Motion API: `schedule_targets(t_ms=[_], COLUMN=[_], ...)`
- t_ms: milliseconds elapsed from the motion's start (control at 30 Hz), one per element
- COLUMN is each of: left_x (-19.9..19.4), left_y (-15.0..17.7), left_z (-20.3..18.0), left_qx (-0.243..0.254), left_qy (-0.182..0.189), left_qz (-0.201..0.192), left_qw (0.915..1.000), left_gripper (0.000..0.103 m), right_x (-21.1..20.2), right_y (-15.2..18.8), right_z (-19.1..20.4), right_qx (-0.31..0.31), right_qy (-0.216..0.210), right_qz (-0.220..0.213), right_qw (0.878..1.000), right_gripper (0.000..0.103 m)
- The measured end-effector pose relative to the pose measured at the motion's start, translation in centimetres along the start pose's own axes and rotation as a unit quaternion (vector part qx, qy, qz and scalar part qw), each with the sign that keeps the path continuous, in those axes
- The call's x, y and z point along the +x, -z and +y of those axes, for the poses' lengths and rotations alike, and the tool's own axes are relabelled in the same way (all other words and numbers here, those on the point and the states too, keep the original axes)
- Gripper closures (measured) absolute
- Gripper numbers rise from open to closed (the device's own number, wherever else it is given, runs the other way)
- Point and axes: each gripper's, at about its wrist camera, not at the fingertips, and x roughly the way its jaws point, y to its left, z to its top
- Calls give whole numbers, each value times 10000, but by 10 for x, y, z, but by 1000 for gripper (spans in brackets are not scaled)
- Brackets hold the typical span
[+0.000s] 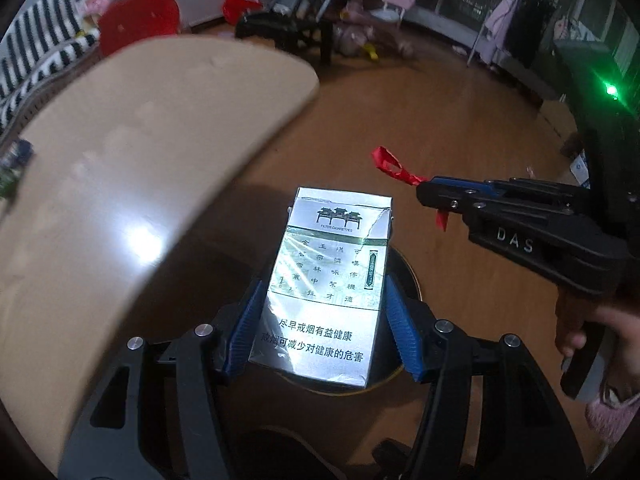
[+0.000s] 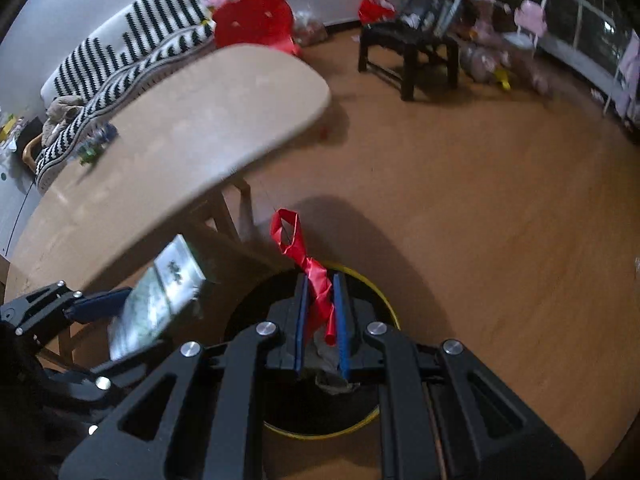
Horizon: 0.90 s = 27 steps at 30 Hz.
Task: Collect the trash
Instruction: 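Carry the cigarette pack and red ribbon over the bin and open both grippers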
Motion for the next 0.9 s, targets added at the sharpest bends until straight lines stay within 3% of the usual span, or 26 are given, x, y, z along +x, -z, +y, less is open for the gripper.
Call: schedule_targets(t_ms=[267,767,900], left_x=[44,62,71], left_y=[17,15,17], left_z=[3,5,3], left_qx=[-295,-294,-258], left_qy=[135,157,162], left_qz=[420,573,780], left_qw=[9986,9978,9965], left_gripper=[44,44,41], right_x=[43,68,72], right_y=[22,20,19], right_z=[-14,-20,-24], right_qx=[205,399,483], right_qy=[-38,-152,-287], right_qz=[440,738,817], right_qw=[9988,9964,9951], right_gripper=[90,90,89])
